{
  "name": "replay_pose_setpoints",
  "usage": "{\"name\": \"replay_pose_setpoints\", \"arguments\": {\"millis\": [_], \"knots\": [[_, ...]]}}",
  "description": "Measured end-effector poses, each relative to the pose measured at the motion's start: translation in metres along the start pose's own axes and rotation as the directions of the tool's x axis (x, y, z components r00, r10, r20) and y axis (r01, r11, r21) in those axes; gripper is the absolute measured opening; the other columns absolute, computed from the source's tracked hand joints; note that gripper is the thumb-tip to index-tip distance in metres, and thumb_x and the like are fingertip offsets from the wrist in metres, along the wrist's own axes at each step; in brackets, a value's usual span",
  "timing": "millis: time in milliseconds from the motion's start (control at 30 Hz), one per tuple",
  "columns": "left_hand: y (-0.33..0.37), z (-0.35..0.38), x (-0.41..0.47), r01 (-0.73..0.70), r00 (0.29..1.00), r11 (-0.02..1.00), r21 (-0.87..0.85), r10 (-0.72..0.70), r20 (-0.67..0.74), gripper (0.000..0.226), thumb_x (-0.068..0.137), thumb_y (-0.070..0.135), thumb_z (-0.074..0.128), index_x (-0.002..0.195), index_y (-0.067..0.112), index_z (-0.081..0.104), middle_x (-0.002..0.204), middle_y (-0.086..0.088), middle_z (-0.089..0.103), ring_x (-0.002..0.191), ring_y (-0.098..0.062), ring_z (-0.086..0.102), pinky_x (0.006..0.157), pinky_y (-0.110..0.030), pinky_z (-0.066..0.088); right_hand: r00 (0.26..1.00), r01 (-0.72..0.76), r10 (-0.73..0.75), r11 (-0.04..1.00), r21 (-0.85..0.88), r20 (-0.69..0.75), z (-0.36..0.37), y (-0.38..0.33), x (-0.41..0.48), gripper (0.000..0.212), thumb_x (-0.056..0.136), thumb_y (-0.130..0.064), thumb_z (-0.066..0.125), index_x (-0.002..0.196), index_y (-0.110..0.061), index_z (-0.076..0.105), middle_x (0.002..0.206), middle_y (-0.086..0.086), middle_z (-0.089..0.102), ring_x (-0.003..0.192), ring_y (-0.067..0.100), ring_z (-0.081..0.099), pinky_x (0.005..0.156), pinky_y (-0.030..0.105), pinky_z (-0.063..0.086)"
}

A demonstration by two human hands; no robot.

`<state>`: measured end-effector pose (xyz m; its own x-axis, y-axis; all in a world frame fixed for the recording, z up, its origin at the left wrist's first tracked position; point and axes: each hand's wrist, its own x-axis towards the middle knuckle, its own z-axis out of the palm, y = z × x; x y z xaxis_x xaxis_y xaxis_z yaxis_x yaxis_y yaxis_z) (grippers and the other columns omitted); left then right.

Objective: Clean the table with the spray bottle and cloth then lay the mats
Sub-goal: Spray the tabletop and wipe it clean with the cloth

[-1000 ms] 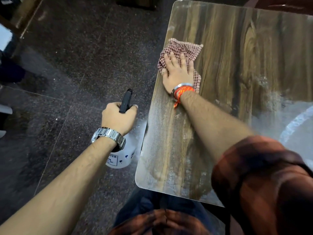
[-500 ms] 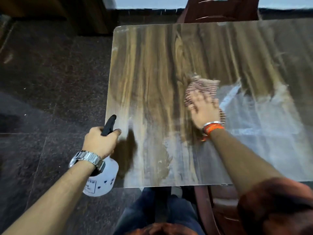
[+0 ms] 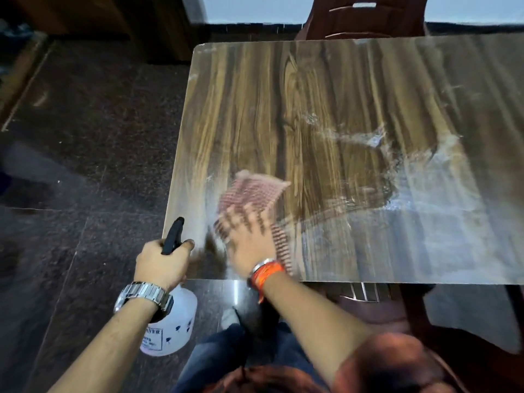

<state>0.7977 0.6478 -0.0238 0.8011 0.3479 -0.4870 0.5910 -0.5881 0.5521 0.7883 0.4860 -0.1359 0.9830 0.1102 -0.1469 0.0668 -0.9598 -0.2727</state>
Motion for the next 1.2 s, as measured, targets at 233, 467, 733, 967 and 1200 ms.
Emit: {"name": "replay_pose_setpoints", "arguments": {"millis": [233,467,733,967,1200], "knots": [[-0.018,-0.019,-0.007,-0.043,0.998,0.999,0.021,0.042,0.044,0.032,0.082,0.035,0.072,0.069,0.007,0.073,0.067,-0.012,0.075,0.049,-0.029,0.065,0.064,-0.043,0.060,0.997,0.074,-0.074,0.996,-0.043,0.004,0.013,-0.003,-0.031,0.060,0.091,-0.041,0.037,0.149,-0.039,0.019,0.156,-0.014,0.021,0.146,0.021,0.013,0.116,0.049,0.002],[-0.031,-0.027,-0.007,-0.096,0.985,0.995,-0.033,0.100,0.142,0.028,0.082,0.035,0.072,0.080,0.008,0.074,0.070,-0.006,0.076,0.047,-0.023,0.059,0.064,-0.038,0.056,0.813,-0.553,0.551,0.832,0.044,-0.188,-0.004,0.090,-0.083,0.063,0.087,-0.041,0.035,0.149,-0.035,0.025,0.155,-0.009,0.027,0.143,0.026,0.021,0.114,0.053,0.012],[-0.068,-0.025,-0.021,-0.112,0.941,0.987,0.118,0.067,0.333,0.033,0.079,0.036,0.075,0.063,0.013,0.058,0.051,-0.005,0.060,0.041,-0.021,0.055,0.049,-0.023,0.044,0.650,-0.717,0.734,0.678,0.163,-0.195,0.008,0.073,-0.093,0.063,0.090,-0.039,0.030,0.151,-0.032,0.017,0.159,-0.008,0.016,0.146,0.029,0.010,0.115,0.057,0.000],[-0.094,-0.057,-0.016,-0.099,0.956,0.992,0.077,0.074,0.284,0.029,0.087,0.031,0.073,0.079,0.002,0.073,0.064,-0.010,0.074,0.035,-0.012,0.055,0.042,-0.018,0.041,0.940,-0.315,0.315,0.949,0.027,-0.131,0.035,-0.061,-0.066,0.065,0.085,-0.037,0.040,0.148,-0.034,0.025,0.155,-0.006,0.027,0.143,0.032,0.021,0.114,0.054,0.002],[-0.107,-0.088,-0.001,-0.074,0.988,0.991,0.114,0.057,0.141,0.036,0.078,0.040,0.073,0.078,0.004,0.075,0.071,-0.011,0.076,0.058,-0.029,0.071,0.059,-0.033,0.057,0.998,0.038,-0.034,0.997,-0.071,0.051,0.055,-0.156,-0.019,0.068,0.091,-0.029,0.041,0.150,-0.038,0.009,0.159,-0.014,0.006,0.147,0.025,-0.002,0.114,0.049,-0.010]]}}
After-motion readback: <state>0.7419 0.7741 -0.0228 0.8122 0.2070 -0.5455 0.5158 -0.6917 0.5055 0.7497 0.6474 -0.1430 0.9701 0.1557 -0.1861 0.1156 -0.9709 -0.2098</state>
